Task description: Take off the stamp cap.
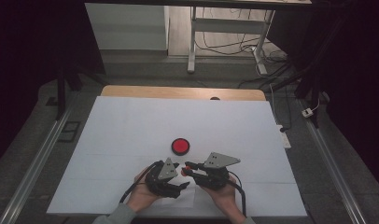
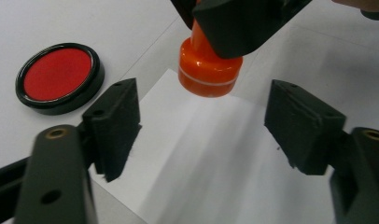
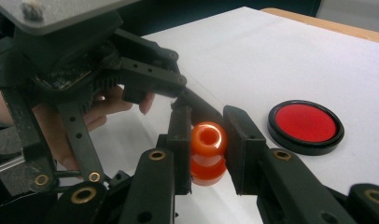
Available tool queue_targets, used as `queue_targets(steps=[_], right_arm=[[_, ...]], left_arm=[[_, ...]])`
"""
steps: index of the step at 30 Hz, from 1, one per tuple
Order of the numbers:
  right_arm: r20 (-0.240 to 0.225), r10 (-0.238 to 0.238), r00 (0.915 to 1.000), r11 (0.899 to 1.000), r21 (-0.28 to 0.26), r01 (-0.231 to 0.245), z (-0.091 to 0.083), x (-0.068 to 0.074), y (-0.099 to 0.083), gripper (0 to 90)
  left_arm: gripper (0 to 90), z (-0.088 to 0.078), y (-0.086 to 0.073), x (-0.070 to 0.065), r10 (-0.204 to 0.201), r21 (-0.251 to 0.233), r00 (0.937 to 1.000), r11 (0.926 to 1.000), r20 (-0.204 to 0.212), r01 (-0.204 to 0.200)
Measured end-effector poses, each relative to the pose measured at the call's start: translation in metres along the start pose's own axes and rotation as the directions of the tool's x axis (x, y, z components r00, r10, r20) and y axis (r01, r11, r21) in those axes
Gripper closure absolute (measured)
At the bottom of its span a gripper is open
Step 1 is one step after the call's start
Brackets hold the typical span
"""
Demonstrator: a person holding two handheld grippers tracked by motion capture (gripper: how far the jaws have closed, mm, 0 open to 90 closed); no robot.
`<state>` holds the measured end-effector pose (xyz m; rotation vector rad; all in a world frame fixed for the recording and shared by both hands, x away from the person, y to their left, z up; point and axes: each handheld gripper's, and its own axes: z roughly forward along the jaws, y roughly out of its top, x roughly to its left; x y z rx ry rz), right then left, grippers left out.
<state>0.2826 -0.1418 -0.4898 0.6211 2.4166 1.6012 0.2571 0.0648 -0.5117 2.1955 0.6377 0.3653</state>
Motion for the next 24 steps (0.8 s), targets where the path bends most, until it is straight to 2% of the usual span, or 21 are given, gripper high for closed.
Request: queue_targets(steps=[8, 24], right_arm=[[-0.002, 0.012, 0.9999, 1.0, -0.005, -0.012, -0.0001, -0.0003, -0.0005, 72.1], [-0.007, 0.026, 0.9996, 1.0, -0.009, -0.026, -0.0015, -0.0023, -0.001, 72.1]], left_arm=[[45.1, -0.0001, 0.0009, 0.001, 0.003, -0.029, 0.9998, 0.9996, -0.017, -0.003], [58.7, 0.0021, 0.0017, -0.0005, 0.024, -0.031, 0.9996, 0.9992, -0.016, -0.025]])
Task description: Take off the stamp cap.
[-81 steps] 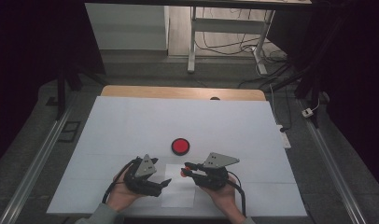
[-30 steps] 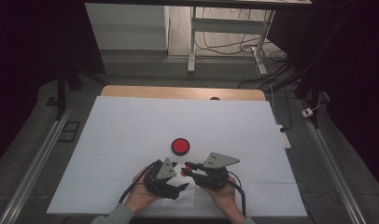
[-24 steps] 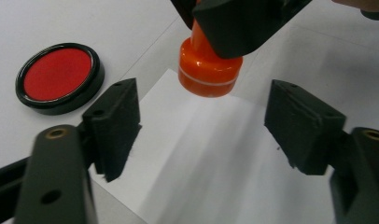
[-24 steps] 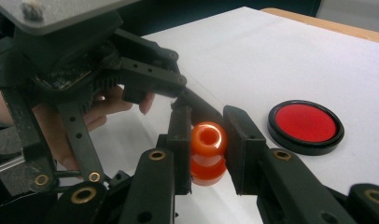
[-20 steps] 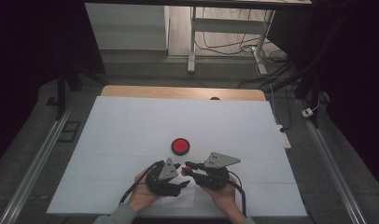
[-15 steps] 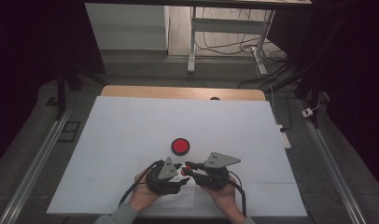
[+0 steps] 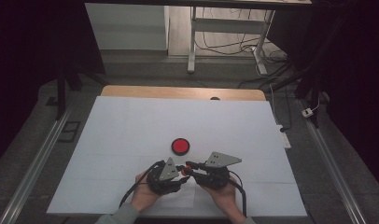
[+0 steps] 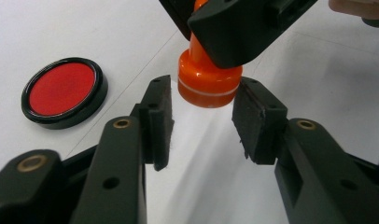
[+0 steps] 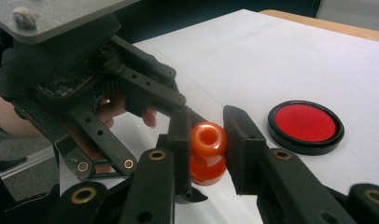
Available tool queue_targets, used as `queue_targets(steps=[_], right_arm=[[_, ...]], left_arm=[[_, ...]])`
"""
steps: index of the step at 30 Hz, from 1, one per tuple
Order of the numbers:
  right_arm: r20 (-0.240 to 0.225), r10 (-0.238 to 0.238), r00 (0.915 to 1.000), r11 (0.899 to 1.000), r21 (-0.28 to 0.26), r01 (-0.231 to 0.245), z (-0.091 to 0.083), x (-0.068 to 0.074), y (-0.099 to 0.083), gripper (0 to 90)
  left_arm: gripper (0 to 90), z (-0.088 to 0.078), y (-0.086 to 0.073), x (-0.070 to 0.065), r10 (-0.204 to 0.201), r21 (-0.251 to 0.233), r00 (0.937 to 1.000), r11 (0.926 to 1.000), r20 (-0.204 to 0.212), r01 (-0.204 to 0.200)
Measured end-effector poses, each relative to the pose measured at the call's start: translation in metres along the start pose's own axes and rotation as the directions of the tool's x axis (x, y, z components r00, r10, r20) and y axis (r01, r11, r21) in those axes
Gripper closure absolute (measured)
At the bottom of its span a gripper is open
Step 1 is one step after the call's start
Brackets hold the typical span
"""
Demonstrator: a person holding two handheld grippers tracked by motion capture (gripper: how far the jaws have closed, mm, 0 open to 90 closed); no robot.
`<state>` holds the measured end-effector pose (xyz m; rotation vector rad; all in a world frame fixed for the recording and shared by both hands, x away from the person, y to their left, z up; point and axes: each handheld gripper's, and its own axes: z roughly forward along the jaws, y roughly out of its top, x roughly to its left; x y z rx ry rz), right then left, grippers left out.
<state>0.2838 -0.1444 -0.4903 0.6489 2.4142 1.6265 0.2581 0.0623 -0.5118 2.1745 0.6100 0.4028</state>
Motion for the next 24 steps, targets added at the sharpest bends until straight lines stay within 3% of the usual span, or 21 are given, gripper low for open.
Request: queue_targets(steps=[24], right_arm=[[0.0, -0.001, 1.0, 1.0, -0.002, 0.001, 0.0006, 0.0002, -0.0008, 72.1]], left_arm=[[66.1, -0.0007, -0.0005, 0.0015, -0.004, 0.013, 0.9999, 0.9999, 0.013, 0.003]])
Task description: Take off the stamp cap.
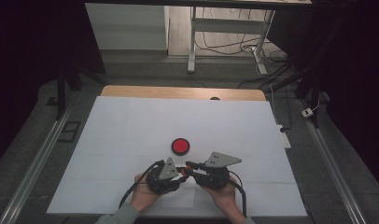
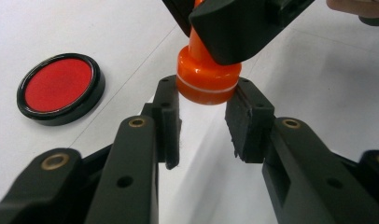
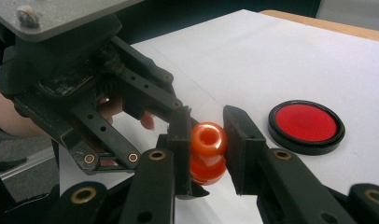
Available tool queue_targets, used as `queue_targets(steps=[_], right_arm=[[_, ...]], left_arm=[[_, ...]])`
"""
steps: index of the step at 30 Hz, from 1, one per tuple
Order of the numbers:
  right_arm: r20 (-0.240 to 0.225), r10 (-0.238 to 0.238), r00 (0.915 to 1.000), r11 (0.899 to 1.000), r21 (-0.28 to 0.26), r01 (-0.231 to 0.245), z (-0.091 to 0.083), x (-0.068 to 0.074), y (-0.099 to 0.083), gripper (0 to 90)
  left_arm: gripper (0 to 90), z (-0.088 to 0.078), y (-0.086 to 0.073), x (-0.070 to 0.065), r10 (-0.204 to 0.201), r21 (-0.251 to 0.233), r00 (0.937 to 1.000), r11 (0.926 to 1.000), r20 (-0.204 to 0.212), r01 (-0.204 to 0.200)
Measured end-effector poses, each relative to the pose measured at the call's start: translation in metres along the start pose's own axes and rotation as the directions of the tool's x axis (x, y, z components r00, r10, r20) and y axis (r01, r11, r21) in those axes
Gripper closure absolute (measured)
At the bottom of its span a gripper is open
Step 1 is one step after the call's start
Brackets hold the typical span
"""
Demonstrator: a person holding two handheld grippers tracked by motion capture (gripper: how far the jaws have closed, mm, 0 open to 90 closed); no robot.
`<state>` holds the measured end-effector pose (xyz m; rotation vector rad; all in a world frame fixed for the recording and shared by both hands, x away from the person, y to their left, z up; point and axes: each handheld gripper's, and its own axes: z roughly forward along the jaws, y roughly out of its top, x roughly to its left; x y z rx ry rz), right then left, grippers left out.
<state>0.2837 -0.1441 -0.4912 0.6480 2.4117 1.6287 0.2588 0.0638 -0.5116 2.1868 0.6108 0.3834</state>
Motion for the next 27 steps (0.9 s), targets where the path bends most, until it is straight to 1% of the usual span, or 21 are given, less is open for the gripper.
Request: queue_targets(steps=[7, 13, 16, 17, 18, 19, 20, 21, 22, 23, 24, 25, 27], right_arm=[[0.004, -0.005, 1.0, 1.0, -0.002, 0.005, 0.0001, 0.0007, -0.0001, 72.2], [0.006, -0.013, 0.9999, 1.0, 0.002, 0.013, 0.0001, 0.0019, 0.0002, 72.3], [0.014, -0.015, 0.9998, 1.0, 0.001, 0.015, 0.0006, 0.0029, 0.0001, 72.4], [0.015, -0.017, 0.9997, 1.0, 0.001, 0.017, 0.0006, 0.0031, 0.0, 72.4], [0.023, -0.021, 0.9995, 1.0, -0.004, 0.021, 0.0003, 0.0033, 0.0001, 72.2], [0.048, -0.021, 0.9986, 0.999, -0.027, 0.022, -0.0025, 0.0027, 0.0008, 72.5], [0.035, 0.001, 0.9994, 0.999, -0.038, 0.0, -0.005, 0.0006, 0.0025, 72.5], [0.035, -0.003, 0.9994, 0.999, -0.035, 0.005, -0.007, -0.0003, 0.0041, 72.5], [0.047, -0.033, 0.9984, 0.999, -0.019, 0.034, -0.0072, 0.0005, 0.0052, 72.5], [0.038, -0.035, 0.9987, 0.999, -0.013, 0.035, -0.0067, 0.0014, 0.0051, 72.6], [0.023, -0.012, 0.9997, 1.0, -0.024, 0.013, -0.0059, 0.0009, 0.0043, 72.6], [0.013, 0.003, 0.9999, 1.0, -0.024, -0.003, -0.0048, -0.0003, 0.0034, 72.6], [0.014, 0.001, 0.9999, 1.0, -0.011, -0.001, -0.0033, -0.0009, 0.0016, 72.6]], left_arm=[[66.4, -0.0006, -0.0004, 0.0003, 0.001, -0.001, 1.0, 1.0, -0.001, -0.001], [66.6, -0.0007, -0.0013, 0.0013, 0.003, -0.001, 1.0, 1.0, 0.007, -0.003], [66.8, -0.0007, -0.0015, 0.0013, 0.006, 0.002, 1.0, 1.0, 0.003, -0.006], [67.0, -0.0008, -0.0015, 0.0014, 0.005, 0.011, 1.0, 0.9999, -0.003, -0.005], [90.0, -0.0008, -0.0037, 0.0009, 0.026, 0.01, 0.9996, 0.9996, -0.015, -0.026], [89.6, 0.0006, -0.005, 0.001, 0.028, 0.019, 0.9995, 0.9995, -0.015, -0.027], [89.7, 0.0008, -0.0053, 0.0012, 0.014, 0.011, 0.9999, 0.9999, -0.01, -0.014], [89.7, -0.0014, -0.0044, 0.0013, -0.002, -0.023, 1.0, 0.9997, 0.001, 0.002], [89.6, -0.0041, -0.002, 0.0, 0.012, -0.035, 0.9999, 0.9993, -0.003, -0.012], [89.5, -0.0052, -0.0003, -0.0018, 0.043, -0.019, 0.9988, 0.9989, -0.022, -0.044], [89.4, -0.0052, -0.0005, -0.0022, 0.056, -0.005, 0.998, 0.9984, -0.03, -0.056], [89.2, -0.0043, -0.0012, -0.0018, 0.057, 0.002, 0.9981, 0.9984, -0.025, -0.057], [81.4, -0.0027, -0.0011, -0.0026, 0.072, 0.015, 0.9968, 0.9973, -0.034, -0.071]])
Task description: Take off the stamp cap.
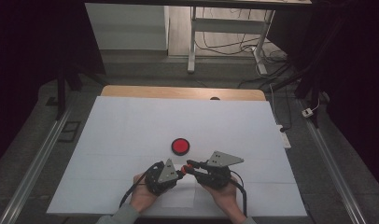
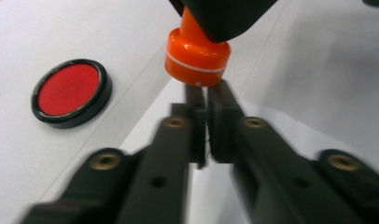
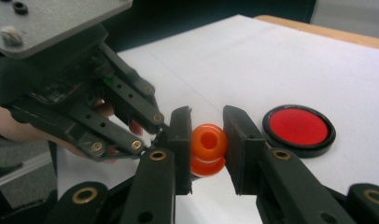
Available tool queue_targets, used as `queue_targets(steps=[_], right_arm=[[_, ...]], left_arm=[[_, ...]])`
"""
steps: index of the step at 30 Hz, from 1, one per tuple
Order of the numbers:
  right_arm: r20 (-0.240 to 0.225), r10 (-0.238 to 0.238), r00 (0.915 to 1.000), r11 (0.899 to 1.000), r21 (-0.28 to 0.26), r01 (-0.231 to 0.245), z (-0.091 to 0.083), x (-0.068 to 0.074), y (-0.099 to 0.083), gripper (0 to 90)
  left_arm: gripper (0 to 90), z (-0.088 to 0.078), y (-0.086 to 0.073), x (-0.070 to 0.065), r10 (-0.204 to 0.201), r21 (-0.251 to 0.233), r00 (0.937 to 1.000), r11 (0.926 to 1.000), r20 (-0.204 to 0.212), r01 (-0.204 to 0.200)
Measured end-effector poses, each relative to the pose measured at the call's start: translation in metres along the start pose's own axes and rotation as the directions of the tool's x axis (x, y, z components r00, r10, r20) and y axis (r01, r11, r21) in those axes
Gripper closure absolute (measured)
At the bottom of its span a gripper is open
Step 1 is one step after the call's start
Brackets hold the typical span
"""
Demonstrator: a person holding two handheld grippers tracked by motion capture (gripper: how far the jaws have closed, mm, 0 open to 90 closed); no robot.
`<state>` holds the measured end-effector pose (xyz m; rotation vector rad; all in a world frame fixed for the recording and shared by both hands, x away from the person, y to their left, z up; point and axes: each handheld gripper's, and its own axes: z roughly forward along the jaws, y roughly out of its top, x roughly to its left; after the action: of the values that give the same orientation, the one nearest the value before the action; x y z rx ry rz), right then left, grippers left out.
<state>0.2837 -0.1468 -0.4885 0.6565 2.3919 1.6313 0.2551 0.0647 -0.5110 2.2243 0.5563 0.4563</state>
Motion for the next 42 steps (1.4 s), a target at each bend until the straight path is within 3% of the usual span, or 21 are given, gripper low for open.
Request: queue_targets(steps=[2, 6, 14, 24, 42], right_arm=[[0.001, 0.007, 1.0, 1.0, -0.004, -0.007, 0.0, -0.0002, -0.0007, 72.5], [0.001, 0.011, 0.9999, 1.0, -0.004, -0.011, -0.0006, -0.0008, 0.0002, 72.5], [-0.014, 0.014, 0.9998, 1.0, 0.015, -0.014, 0.0037, 0.0009, -0.0022, 72.5], [-0.016, 0.038, 0.9992, 0.999, 0.023, -0.037, 0.0031, -0.001, -0.0016, 72.5], [0.004, 0.037, 0.9993, 0.999, 0.015, -0.037, 0.0033, 0.0029, -0.0025, 72.8]], left_arm=[[69.7, 0.001, 0.0003, 0.0001, -0.01, 0.002, 0.9999, 0.9999, 0.01, 0.01], [56.1, 0.0006, 0.0006, 0.0004, -0.026, -0.015, 0.9996, 0.9996, -0.013, 0.026], [63.6, 0.0004, 0.0009, -0.0014, -0.01, -0.021, 0.9994, 0.9997, -0.032, 0.009], [64.4, 0.0015, 0.0023, -0.0058, 0.041, -0.002, 0.9967, 0.9991, -0.069, -0.042], [66.2, 0.0016, -0.0003, -0.0058, 0.033, -0.005, 0.9977, 0.9994, -0.059, -0.034]])
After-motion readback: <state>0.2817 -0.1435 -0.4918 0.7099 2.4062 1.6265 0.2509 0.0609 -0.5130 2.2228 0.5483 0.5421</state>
